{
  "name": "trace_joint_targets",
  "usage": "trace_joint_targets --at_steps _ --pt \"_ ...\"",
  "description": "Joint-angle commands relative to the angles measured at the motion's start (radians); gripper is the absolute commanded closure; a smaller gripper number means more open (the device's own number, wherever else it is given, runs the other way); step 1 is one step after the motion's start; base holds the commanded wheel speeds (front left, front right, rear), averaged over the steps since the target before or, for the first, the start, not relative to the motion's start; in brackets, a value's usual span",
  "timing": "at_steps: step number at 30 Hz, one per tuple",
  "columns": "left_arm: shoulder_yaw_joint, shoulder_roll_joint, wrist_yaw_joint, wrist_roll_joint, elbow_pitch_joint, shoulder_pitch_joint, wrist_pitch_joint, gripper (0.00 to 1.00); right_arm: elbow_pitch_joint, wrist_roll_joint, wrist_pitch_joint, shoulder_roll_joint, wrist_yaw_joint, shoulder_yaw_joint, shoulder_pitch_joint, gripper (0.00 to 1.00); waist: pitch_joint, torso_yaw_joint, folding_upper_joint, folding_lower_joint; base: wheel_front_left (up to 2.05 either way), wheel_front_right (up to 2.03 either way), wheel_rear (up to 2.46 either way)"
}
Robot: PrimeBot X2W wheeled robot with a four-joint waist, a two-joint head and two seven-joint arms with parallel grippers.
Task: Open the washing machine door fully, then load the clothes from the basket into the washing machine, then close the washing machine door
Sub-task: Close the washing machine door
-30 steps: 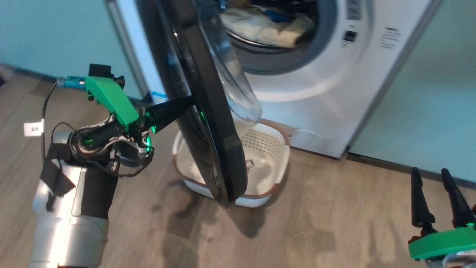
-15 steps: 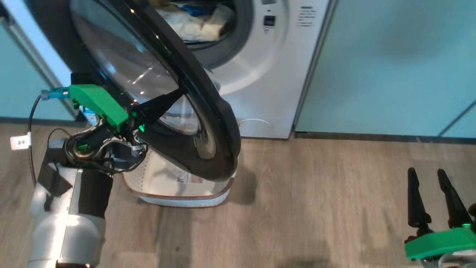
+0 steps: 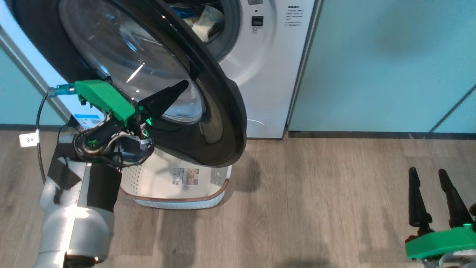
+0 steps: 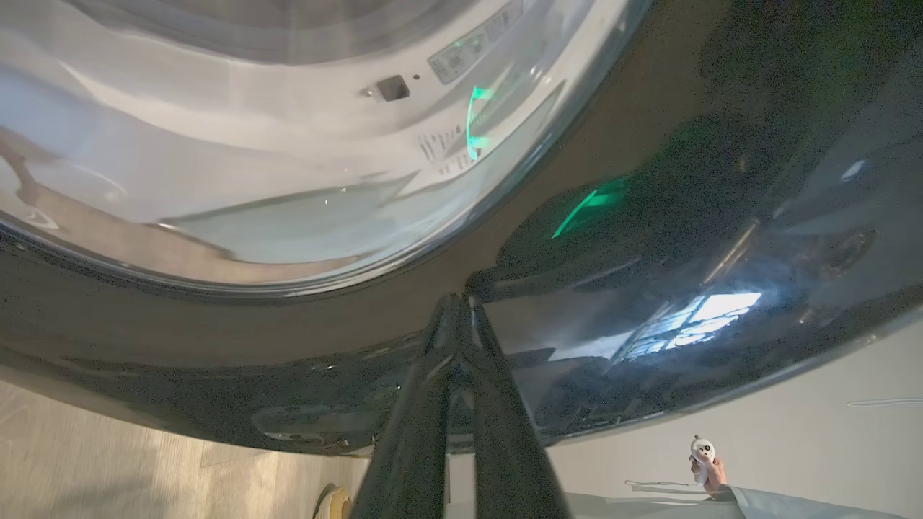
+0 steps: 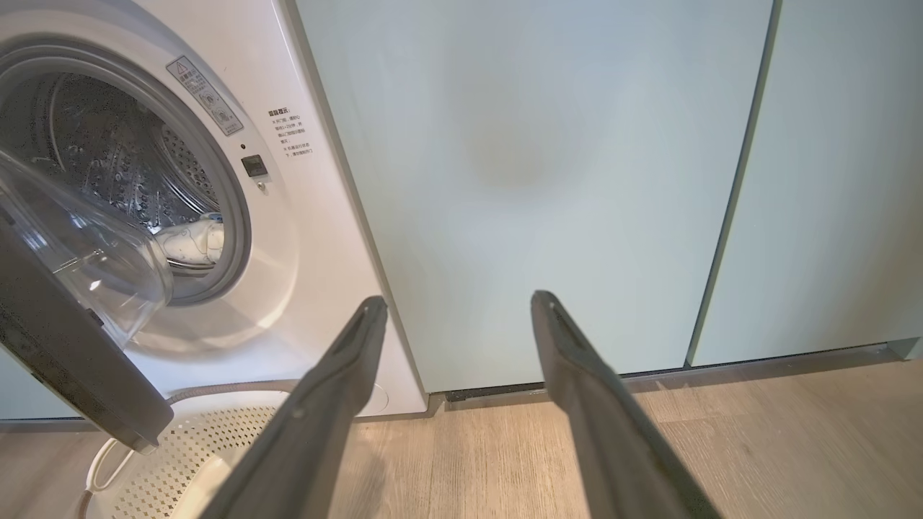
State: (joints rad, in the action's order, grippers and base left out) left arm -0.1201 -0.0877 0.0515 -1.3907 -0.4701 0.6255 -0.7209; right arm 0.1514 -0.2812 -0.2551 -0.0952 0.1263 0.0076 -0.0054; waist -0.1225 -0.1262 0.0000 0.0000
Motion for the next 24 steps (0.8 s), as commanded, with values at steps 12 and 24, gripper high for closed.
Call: trace_joint_targets --at_steps 12,24 --pt "-0.03 -0.106 0.068 0.099 0.019 -0.045 0.104 0.0 -0.04 0.001 -0.007 -0.004 0.004 -0.018 0.001 0.0 0.042 0.062 0.0 0.0 0.0 0.0 0.0" --pt "0.141 -0.216 0.079 0.235 0.129 -0.171 0.464 0.0 -0.045 0.004 -0.007 0.006 0.004 -0.044 0.028 0.0 0.064 0.081 0.0 0.0 0.0 0.0 0.0"
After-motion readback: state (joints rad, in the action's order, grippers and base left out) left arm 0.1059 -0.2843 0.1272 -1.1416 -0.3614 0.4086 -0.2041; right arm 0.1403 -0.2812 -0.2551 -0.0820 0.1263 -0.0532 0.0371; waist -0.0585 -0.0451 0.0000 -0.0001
